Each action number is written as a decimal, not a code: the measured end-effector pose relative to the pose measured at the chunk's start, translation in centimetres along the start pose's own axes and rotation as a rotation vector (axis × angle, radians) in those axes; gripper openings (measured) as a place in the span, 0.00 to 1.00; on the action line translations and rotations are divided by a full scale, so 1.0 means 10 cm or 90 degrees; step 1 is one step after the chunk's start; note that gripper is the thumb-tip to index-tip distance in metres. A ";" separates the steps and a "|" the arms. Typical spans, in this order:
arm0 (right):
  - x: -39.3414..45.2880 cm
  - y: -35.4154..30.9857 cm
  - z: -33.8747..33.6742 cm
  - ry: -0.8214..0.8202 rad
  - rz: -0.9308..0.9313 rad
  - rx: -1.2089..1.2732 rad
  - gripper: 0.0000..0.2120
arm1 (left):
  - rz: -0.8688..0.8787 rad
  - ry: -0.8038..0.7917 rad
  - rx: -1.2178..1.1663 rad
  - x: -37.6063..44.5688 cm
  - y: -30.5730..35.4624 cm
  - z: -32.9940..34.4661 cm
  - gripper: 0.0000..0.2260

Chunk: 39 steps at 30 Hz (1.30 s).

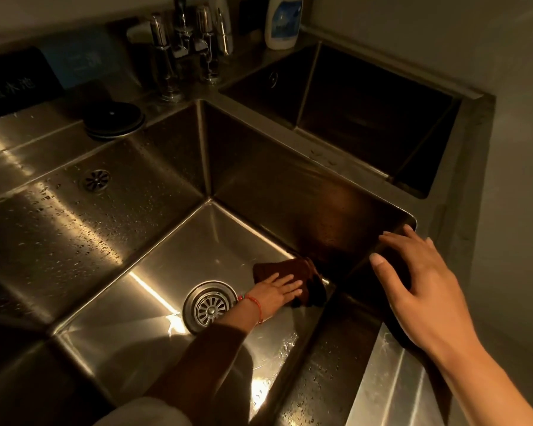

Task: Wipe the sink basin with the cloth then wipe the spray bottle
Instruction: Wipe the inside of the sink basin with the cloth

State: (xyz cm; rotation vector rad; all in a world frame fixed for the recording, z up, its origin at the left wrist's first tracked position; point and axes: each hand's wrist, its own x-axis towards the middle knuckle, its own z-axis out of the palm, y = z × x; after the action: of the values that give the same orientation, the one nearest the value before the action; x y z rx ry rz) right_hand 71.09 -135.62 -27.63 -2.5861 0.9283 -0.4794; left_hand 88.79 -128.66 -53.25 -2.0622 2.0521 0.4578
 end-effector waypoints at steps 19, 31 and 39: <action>-0.27 -0.14 0.00 0.053 0.042 -0.046 0.23 | -0.273 -0.023 -0.136 0.13 0.35 0.01 0.28; -0.32 -0.15 0.02 0.066 0.053 -0.049 0.23 | -0.069 -0.069 -0.018 -0.12 0.14 0.09 0.25; -0.41 -0.21 0.02 0.057 0.062 -0.041 0.22 | -0.077 -0.072 -0.024 -0.25 0.21 0.13 0.25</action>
State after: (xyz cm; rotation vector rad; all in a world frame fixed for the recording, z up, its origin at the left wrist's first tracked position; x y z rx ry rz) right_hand 69.29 -131.31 -27.64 -2.5796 1.1106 -0.5513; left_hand 86.57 -125.88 -53.43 -2.1144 1.8574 0.5825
